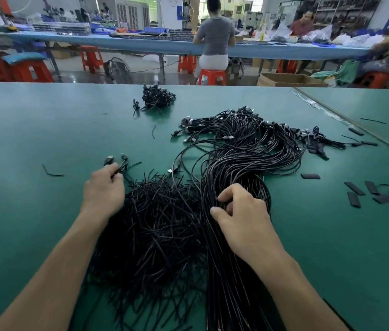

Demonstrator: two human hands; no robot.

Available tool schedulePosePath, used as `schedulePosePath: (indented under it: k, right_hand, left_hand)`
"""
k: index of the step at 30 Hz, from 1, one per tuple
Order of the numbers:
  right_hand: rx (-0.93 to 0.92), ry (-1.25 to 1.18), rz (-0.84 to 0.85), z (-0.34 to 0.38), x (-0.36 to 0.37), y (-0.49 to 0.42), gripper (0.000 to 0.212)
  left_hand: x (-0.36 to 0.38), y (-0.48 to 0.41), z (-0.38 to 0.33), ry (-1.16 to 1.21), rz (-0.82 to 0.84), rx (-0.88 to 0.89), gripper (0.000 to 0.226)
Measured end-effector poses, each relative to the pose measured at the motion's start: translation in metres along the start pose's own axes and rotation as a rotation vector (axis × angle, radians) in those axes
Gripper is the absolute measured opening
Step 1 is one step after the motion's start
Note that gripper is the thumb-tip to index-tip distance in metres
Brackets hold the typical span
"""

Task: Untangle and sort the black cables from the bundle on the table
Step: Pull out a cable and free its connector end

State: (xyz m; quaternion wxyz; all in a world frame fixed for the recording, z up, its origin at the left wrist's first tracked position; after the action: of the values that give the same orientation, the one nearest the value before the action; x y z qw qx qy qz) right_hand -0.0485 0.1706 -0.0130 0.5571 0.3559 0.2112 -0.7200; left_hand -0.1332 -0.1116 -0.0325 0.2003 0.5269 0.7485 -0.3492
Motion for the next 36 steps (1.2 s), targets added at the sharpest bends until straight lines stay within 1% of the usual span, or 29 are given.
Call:
schedulePosePath:
  k: [2,3,4,5,6,7,8,9,11,14,15,16,17,18,19,20,21,22,23,24,26,27,28,29,30,32,33,34,36]
  right_hand:
    - [0.033,-0.103,-0.002,-0.004,-0.004,-0.006,0.029]
    - [0.057,-0.135,0.006,-0.008,-0.004,-0.009,0.037]
    - [0.084,-0.161,0.015,-0.012,-0.005,-0.012,0.043]
    - [0.112,-0.196,0.027,-0.016,-0.005,-0.014,0.043]
    - [0.131,-0.248,0.042,-0.019,-0.006,-0.016,0.038]
    - [0.135,-0.305,0.06,-0.019,-0.007,-0.017,0.029]
    - [0.122,-0.354,0.076,-0.016,-0.008,-0.016,0.021]
    - [0.086,-0.388,0.092,-0.01,-0.01,-0.013,0.021]
    - [-0.046,-0.41,0.15,0.011,-0.011,-0.004,0.026]
    - [-0.31,-0.304,0.319,0.051,-0.006,0.026,0.031]
    - [-0.379,-0.278,0.4,0.062,-0.002,0.039,0.034]
    - [-0.426,-0.262,0.493,0.071,0.002,0.052,0.037]
    - [-0.46,-0.246,0.579,0.079,0.006,0.064,0.038]
    - [-0.493,-0.222,0.654,0.084,0.01,0.074,0.036]
    - [-0.521,-0.175,0.712,0.086,0.014,0.082,0.032]
    - [-0.541,-0.109,0.759,0.087,0.017,0.087,0.028]
    - [-0.553,-0.041,0.798,0.085,0.019,0.09,0.026]
    - [-0.56,0.009,0.828,0.083,0.019,0.092,0.026]
    - [-0.554,0.036,0.842,0.081,0.015,0.091,0.026]
    - [-0.53,0.045,0.83,0.078,0.009,0.087,0.027]
    - [-0.444,0.059,0.697,0.067,-0.007,0.069,0.028]
    - [-0.371,0.065,0.595,0.057,-0.016,0.055,0.028]
    - [-0.279,0.069,0.482,0.045,-0.026,0.041,0.029]
    - [-0.177,0.079,0.368,0.031,-0.035,0.028,0.03]
    - [-0.078,0.11,0.264,0.018,-0.043,0.016,0.03]
    - [0.072,0.223,0.107,-0.004,-0.052,0.002,0.025]
    - [0.113,0.289,0.061,-0.01,-0.053,0.0,0.024]
    - [0.118,0.344,0.036,-0.01,-0.053,0.001,0.025]
    - [0.035,0.347,0.025,0.001,-0.049,0.006,0.03]
  left_hand:
    - [0.007,0.0,-0.006,-0.03,0.079,0.024,0.04]
    - [0.006,0.0,-0.011,-0.078,0.089,0.05,0.041]
    - [0.003,0.0,-0.017,-0.149,0.067,0.086,0.043]
    - [-0.003,0.002,-0.026,-0.208,0.018,0.133,0.043]
    - [-0.008,0.005,-0.037,-0.22,-0.044,0.189,0.04]
    - [-0.013,0.009,-0.05,-0.189,-0.097,0.252,0.038]
    - [-0.016,0.012,-0.063,-0.136,-0.13,0.319,0.037]
    - [-0.015,0.015,-0.076,-0.071,-0.117,0.376,0.04]
    - [-0.002,0.023,-0.1,0.066,0.025,0.491,0.052]
    - [0.017,0.048,-0.134,0.303,0.312,0.709,0.071]
    - [0.018,0.058,-0.145,0.388,0.366,0.791,0.074]
    - [0.019,0.065,-0.153,0.441,0.379,0.866,0.072]
    - [0.02,0.069,-0.157,0.455,0.362,0.894,0.065]
    - [0.023,0.069,-0.158,0.455,0.331,0.87,0.052]
    - [0.025,0.067,-0.158,0.458,0.295,0.822,0.037]
    - [0.025,0.065,-0.157,0.492,0.264,0.762,0.026]
    - [0.023,0.062,-0.155,0.558,0.221,0.679,0.029]
    - [0.018,0.056,-0.147,0.644,0.151,0.562,0.04]
    - [0.008,0.048,-0.133,0.752,0.042,0.408,0.05]
    - [-0.002,0.037,-0.114,0.876,-0.094,0.23,0.055]
    - [-0.023,0.024,-0.073,1.096,-0.364,-0.077,0.051]
    - [-0.032,0.022,-0.057,1.186,-0.475,-0.186,0.047]
    - [-0.037,0.02,-0.044,1.255,-0.559,-0.255,0.044]
    - [-0.04,0.018,-0.036,1.271,-0.611,-0.283,0.043]
    - [-0.042,0.017,-0.033,1.251,-0.634,-0.273,0.042]
    - [-0.046,0.016,-0.041,1.117,-0.645,-0.16,0.038]
    - [-0.05,0.017,-0.049,0.991,-0.642,-0.056,0.037]
    - [-0.055,0.019,-0.06,0.833,-0.628,0.08,0.038]
    - [-0.055,0.026,-0.089,0.539,-0.538,0.4,0.04]
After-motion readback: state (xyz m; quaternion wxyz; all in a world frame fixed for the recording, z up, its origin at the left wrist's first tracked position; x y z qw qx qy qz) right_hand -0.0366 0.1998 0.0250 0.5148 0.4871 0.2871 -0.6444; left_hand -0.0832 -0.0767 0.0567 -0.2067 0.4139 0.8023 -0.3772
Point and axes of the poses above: each hand's wrist, its own y-axis away from the middle knuckle, its own x-axis out of the palm, z = x × y, the point moved 8 cm from there along -y, towards the middle knuckle, and after that the axes turned 13 degrees about x, right-handed, at the moved point
